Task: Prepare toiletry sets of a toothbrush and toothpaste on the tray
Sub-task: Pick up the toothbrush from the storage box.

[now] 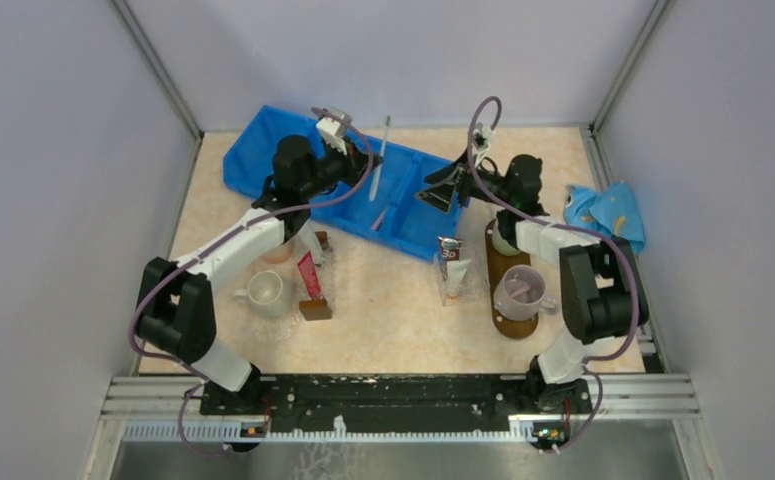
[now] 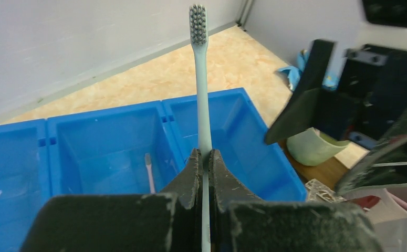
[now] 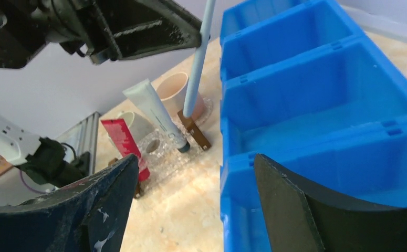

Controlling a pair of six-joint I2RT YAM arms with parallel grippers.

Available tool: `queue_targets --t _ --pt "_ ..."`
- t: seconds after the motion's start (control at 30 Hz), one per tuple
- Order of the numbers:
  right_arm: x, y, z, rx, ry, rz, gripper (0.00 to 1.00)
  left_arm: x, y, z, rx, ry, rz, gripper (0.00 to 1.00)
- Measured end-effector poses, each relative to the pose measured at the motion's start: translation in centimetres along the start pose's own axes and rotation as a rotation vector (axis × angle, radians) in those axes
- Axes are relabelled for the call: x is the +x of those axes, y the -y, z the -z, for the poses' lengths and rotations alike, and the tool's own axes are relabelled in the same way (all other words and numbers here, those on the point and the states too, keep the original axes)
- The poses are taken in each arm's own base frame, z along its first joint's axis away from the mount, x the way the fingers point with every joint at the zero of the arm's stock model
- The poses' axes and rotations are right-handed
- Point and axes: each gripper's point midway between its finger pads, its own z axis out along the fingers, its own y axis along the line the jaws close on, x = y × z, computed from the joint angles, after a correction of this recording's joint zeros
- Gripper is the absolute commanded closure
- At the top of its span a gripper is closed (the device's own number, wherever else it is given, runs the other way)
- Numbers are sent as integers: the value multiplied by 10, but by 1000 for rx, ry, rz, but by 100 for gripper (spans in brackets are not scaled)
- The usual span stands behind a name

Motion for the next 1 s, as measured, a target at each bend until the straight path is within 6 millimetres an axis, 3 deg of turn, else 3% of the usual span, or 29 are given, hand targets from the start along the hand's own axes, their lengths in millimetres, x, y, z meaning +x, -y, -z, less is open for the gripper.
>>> queue_targets --t 0.17,0.37,0.7,0.87,1.0 --pt "11 7 -27 -27 -7 -79 18 -2 11 0 59 21 30 100" --pt "10 3 -41 -43 -6 -95 18 -7 25 1 127 58 69 100" --pt "7 -8 -50 -78 -2 -108 23 -23 52 4 267 116 136 100" --pt "5 -15 -54 -116 13 -123 26 -19 59 1 300 110 158 100" --pt "2 -22 -55 -142 22 -125 37 -11 63 -3 322 92 179 100"
